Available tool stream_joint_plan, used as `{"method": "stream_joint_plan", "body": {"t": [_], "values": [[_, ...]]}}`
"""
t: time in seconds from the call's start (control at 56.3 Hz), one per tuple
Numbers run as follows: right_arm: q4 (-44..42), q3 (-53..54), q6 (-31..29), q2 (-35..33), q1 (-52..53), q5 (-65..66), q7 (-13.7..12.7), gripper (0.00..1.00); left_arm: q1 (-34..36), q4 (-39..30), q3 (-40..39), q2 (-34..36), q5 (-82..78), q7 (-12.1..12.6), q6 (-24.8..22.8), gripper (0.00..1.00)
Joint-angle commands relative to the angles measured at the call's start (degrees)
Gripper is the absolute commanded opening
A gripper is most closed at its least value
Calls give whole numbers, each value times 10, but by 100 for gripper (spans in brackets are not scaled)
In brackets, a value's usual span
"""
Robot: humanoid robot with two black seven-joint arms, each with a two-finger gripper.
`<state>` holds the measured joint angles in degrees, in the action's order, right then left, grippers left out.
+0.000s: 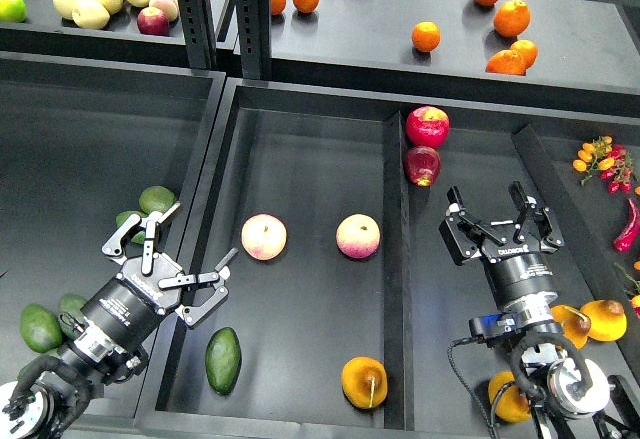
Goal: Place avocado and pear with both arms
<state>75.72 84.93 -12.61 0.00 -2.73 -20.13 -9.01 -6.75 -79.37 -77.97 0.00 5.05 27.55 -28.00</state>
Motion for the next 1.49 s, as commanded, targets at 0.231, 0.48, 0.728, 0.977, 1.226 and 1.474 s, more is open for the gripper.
{"method": "stream_joint_plan", "body": {"t": [0.231,0.48,0.728,0.977,1.226,1.474], "values": [[0,4,0,0,0,0,0,100,-1,0,-28,0,-7,0,0,99],[0,5,0,0,0,-1,0,100,0,-1,-21,0,-7,3,0,99],[0,5,0,0,0,0,0,100,0,0,-14,0,-7,0,0,99],[0,5,0,0,0,0,0,100,0,0,5,0,-4,-15,0,99],[0,5,0,0,-1,0,0,100,9,0,25,0,-8,-15,0,98],[0,5,0,0,-1,-1,0,100,137,0,29,0,-96,-4,0,98]]}}
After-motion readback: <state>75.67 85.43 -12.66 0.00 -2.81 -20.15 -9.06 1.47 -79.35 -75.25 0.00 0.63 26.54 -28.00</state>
